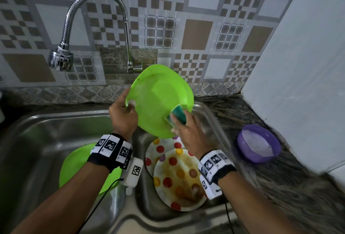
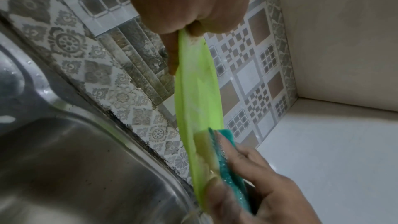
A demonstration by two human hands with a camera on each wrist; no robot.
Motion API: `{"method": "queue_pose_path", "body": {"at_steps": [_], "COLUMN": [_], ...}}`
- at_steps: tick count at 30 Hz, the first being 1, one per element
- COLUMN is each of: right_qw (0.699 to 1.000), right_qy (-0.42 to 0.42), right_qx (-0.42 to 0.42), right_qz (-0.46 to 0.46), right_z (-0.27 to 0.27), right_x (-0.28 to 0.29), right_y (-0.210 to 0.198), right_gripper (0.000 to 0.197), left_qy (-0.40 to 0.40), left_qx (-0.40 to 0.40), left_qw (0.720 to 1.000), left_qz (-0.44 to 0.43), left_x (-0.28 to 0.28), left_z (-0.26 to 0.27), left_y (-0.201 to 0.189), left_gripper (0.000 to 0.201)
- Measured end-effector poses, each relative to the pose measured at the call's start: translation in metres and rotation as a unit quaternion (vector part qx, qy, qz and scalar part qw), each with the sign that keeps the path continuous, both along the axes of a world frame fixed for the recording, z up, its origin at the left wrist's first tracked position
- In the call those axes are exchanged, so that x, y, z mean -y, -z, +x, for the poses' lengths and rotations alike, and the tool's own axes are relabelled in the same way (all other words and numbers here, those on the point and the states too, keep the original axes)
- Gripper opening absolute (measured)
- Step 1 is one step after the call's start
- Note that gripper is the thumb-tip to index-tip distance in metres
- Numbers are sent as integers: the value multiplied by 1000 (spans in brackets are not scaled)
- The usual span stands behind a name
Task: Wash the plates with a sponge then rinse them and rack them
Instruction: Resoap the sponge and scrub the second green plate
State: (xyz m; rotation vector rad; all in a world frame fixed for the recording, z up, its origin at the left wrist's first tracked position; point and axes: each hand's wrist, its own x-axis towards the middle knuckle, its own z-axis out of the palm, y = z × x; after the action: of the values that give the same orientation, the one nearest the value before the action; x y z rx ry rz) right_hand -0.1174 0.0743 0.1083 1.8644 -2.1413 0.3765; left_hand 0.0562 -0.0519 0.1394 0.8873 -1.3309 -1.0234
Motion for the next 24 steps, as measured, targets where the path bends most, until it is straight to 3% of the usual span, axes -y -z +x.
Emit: {"method": "queue_pose_path", "body": {"at_steps": [5,8,12,15,18,20,24], "right_qw": [997,996,995,993,989,988,988], "right_qy": [-44,-58,-69,-74,-69,-68,-65], "right_qx": [68,63,69,89,124,126,133], "right_qz": [-5,-17,-16,-31,-42,-51,-53], "right_z": [32,32,18,9,-5,-15,-21], "right_x": [-8,-10,-16,-21,-23,-23,-24], "right_y": [17,16,12,2,-8,-12,-12], "right_gripper": [66,70,65,62,58,58,60], "left_qy": [-26,-11,51,147,200,191,83], "left_qx": [24,118,314,355,405,398,446], "left_qw": [999,993,947,923,884,879,859], "left_qz": [0,8,-28,-17,-123,-177,-238], "left_x": [-7,-5,8,16,16,16,20], "left_z": [-5,2,18,29,33,30,20], "left_y": [8,15,12,10,13,19,28], "left_gripper": [43,30,19,21,37,34,23]}}
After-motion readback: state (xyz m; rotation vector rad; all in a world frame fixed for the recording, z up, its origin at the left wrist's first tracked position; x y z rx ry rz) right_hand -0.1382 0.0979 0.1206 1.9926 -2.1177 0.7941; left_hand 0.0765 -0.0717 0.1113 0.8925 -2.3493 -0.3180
